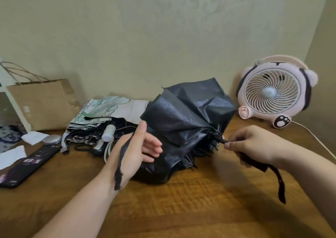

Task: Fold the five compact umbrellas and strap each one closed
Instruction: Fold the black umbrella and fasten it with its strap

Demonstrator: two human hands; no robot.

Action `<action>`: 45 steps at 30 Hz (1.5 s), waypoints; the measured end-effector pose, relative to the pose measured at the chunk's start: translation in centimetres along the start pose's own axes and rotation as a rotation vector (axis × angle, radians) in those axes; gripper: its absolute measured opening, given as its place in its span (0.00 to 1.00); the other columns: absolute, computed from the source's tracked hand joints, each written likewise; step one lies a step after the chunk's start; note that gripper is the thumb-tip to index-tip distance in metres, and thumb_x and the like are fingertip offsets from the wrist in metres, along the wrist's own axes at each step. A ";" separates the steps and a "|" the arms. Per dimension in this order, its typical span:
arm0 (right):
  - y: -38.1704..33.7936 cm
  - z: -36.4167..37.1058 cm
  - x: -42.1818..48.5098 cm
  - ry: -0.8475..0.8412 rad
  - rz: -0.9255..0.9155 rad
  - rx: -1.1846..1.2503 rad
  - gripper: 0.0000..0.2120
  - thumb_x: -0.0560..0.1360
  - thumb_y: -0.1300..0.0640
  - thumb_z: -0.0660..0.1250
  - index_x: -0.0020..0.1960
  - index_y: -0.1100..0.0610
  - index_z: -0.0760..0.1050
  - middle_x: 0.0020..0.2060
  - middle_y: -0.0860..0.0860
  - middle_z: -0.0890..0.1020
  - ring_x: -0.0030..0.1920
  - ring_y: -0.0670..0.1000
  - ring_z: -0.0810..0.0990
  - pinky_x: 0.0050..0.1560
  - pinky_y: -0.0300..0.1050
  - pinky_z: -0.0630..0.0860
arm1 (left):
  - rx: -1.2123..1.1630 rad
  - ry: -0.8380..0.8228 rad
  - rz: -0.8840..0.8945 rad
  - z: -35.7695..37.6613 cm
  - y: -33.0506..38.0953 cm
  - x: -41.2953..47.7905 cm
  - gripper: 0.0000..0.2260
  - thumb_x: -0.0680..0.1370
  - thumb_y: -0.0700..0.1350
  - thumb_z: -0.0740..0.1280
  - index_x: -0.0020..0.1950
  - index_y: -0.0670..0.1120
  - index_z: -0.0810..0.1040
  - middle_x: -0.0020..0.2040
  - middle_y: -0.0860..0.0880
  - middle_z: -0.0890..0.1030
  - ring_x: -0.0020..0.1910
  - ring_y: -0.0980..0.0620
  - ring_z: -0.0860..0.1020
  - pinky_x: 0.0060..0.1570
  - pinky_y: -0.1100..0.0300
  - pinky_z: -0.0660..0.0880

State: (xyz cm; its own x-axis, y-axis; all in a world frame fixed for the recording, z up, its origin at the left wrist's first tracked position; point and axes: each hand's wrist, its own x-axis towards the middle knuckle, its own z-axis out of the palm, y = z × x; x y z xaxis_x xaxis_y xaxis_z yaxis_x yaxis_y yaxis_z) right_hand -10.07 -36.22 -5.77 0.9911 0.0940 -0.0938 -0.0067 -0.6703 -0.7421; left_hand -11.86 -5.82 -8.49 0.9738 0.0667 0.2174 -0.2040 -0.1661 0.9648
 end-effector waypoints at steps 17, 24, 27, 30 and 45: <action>0.1 4.6 3.2 -0.026 -0.020 -0.005 0.12 0.73 0.54 0.76 0.38 0.49 0.73 0.26 0.42 0.79 0.30 0.43 0.78 0.27 0.31 0.69 | -0.267 0.119 -0.178 -3.1 -2.3 -2.4 0.17 0.75 0.59 0.65 0.40 0.45 0.73 0.35 0.39 0.80 0.31 0.42 0.80 0.27 0.55 0.77; -1.1 5.0 4.6 -0.217 0.167 0.000 0.23 0.73 0.47 0.75 0.63 0.56 0.75 0.54 0.57 0.83 0.49 0.57 0.86 0.51 0.52 0.85 | -0.517 0.168 -0.451 -5.2 -0.8 -4.4 0.19 0.78 0.60 0.65 0.43 0.44 0.72 0.37 0.44 0.80 0.28 0.48 0.78 0.21 0.59 0.75; -1.0 4.6 5.4 -0.164 0.215 -0.008 0.22 0.73 0.47 0.74 0.60 0.59 0.77 0.49 0.60 0.85 0.41 0.58 0.88 0.46 0.54 0.86 | -0.614 -0.136 -0.784 -5.3 0.1 -7.5 0.29 0.71 0.63 0.72 0.52 0.38 0.75 0.44 0.35 0.81 0.32 0.39 0.80 0.24 0.52 0.77; -0.6 4.7 5.7 -0.130 0.249 -0.087 0.15 0.77 0.51 0.71 0.56 0.63 0.78 0.43 0.61 0.86 0.38 0.59 0.87 0.43 0.53 0.86 | -0.488 -0.527 -0.988 -1.0 -0.1 -9.8 0.53 0.50 0.58 0.87 0.65 0.31 0.73 0.56 0.30 0.82 0.51 0.30 0.84 0.45 0.39 0.81; 1.5 6.8 2.3 -0.148 0.165 0.313 0.08 0.79 0.62 0.68 0.45 0.66 0.83 0.42 0.65 0.86 0.39 0.60 0.83 0.37 0.47 0.73 | -0.656 -0.218 -0.881 9.0 -1.6 -2.6 0.30 0.83 0.49 0.65 0.76 0.29 0.62 0.62 0.28 0.78 0.61 0.33 0.79 0.57 0.42 0.79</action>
State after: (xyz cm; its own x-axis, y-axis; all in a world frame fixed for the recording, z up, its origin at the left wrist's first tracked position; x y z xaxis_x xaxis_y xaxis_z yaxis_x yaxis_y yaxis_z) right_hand -8.72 -32.00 -11.65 0.9436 0.1240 -0.3070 -0.2276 -0.4305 -0.8734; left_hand -13.12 -14.58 -11.92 0.7877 -0.2794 -0.5491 0.6150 0.4089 0.6742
